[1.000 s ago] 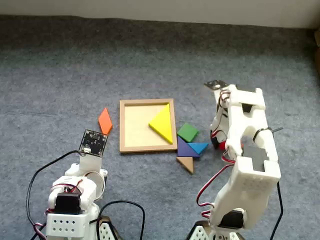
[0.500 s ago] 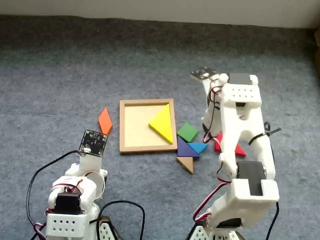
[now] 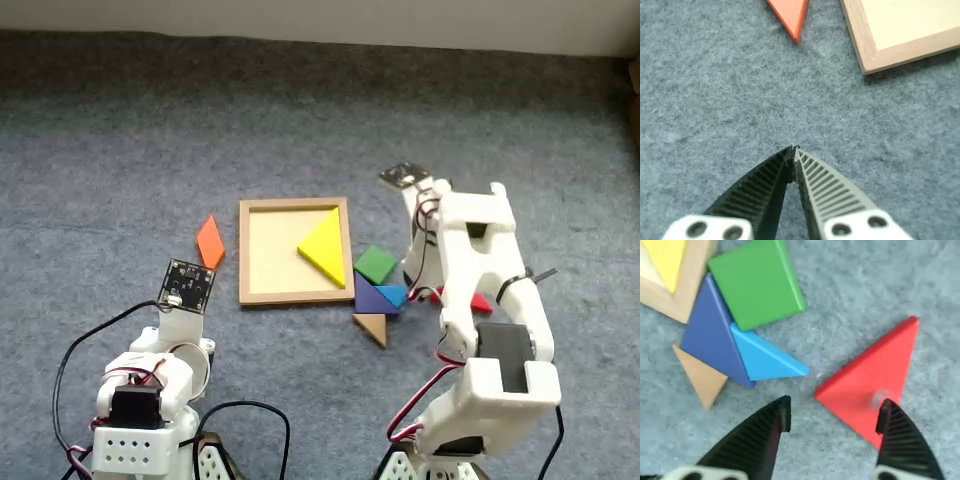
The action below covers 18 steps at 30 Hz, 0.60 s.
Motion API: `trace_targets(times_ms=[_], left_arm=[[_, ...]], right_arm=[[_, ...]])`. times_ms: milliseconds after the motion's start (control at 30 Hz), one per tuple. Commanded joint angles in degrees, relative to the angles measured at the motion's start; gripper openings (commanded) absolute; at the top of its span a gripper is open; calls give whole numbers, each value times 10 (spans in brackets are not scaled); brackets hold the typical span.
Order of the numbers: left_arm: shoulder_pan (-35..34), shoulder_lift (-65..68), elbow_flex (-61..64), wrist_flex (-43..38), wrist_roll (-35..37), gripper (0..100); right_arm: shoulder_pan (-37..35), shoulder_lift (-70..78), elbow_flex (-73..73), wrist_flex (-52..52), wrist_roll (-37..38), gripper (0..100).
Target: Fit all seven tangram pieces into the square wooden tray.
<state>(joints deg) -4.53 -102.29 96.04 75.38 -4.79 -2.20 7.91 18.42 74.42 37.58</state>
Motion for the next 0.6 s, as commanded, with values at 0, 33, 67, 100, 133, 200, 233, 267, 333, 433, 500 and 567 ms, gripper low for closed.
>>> trace_targets(times_ms=[0, 33, 67, 100, 133, 200, 233, 267, 333, 433, 500, 567], left_arm=[[-5, -8, 12, 2, 5, 32], [-5, -8, 12, 2, 5, 32], [-5, -8, 12, 2, 5, 32], [-5, -8, 12, 2, 5, 32], [-5, -8, 12, 2, 5, 32], [-5, -8, 12, 2, 5, 32], [-5, -8, 12, 2, 5, 32], [-5, -8, 12, 2, 5, 32], [-5, -8, 12, 2, 5, 32], [-5, -8, 12, 2, 5, 32], [-5, -8, 12, 2, 5, 32], [-5, -8, 12, 2, 5, 32]], right_arm=[[21, -32, 27, -73, 8, 282], [24, -31, 36, -87, 8, 282], [25, -31, 46, -100, 9, 282], [31, -31, 55, -109, 17, 282], [36, -31, 65, -116, 28, 282], [47, -30, 79, -131, 40, 282], [51, -29, 84, -136, 43, 282], [55, -22, 86, -138, 44, 282], [58, -2, 86, -138, 44, 282], [58, 27, 86, -138, 44, 282], [58, 35, 86, -135, 43, 282], [58, 26, 80, -131, 40, 282]])
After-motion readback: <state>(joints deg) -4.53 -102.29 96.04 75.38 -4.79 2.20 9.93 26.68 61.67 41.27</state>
